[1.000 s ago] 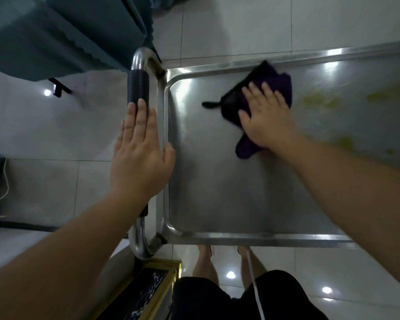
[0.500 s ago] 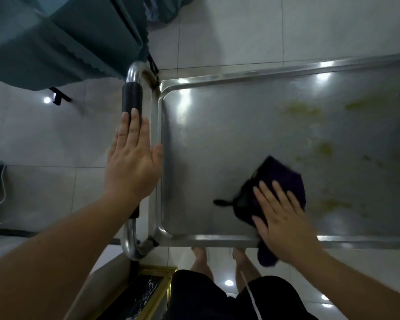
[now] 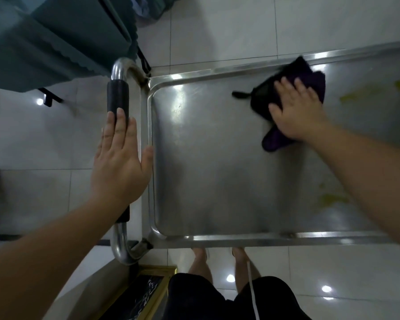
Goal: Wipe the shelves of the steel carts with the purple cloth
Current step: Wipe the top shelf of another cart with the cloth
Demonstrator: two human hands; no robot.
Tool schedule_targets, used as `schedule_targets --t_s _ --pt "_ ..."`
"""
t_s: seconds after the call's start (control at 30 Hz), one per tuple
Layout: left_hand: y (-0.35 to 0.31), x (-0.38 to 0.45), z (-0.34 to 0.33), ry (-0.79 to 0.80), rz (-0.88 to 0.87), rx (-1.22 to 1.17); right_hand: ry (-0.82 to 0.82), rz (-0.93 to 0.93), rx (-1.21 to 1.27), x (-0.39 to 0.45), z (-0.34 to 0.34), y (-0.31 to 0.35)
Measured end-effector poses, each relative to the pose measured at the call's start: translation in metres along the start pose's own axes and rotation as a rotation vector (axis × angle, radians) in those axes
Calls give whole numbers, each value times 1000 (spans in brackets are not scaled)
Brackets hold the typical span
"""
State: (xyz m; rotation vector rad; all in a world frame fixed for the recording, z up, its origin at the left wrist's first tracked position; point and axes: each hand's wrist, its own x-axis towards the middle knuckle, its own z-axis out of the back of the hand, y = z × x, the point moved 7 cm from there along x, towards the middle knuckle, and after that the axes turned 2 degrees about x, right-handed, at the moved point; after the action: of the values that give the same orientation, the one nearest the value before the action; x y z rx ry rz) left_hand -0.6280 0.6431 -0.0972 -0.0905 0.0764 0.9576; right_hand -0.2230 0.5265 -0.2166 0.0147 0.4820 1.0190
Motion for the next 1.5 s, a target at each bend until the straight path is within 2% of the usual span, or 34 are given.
schedule_targets --t_s 0.1,0.23,0.33,0.47,0.6,0.7,0.87,1.03,1.17,1.33,1.5 --pt "-1 1 1 0 2 8 46 -9 -36 44 18 -7" --pt "1 1 1 -8 19 -13 51 32 -54 25 17 -2" --pt "1 2 0 -1 14 -14 27 60 -38 -45 -2 -4" --pt "1 4 0 -5 23 -7 -13 94 -45 -190 -53 -22" --pt "2 1 -1 -4 15 -19 40 107 -108 -287 -94 -48" --pt "2 0 0 -5 8 -19 44 137 -93 -271 -87 -52" --pt "4 0 -1 -4 23 -32 -79 126 -76 -153 -31 -56" --pt "4 0 0 -1 32 -36 -13 -23 -25 -23 15 -70" --pt "1 1 3 -4 49 -43 -30 -151 21 23 35 -73" --pt "3 2 1 7 59 -66 -56 -126 58 -3 26 -65" --pt "3 4 3 17 61 -107 -77 -16 53 -162 -41 -69"
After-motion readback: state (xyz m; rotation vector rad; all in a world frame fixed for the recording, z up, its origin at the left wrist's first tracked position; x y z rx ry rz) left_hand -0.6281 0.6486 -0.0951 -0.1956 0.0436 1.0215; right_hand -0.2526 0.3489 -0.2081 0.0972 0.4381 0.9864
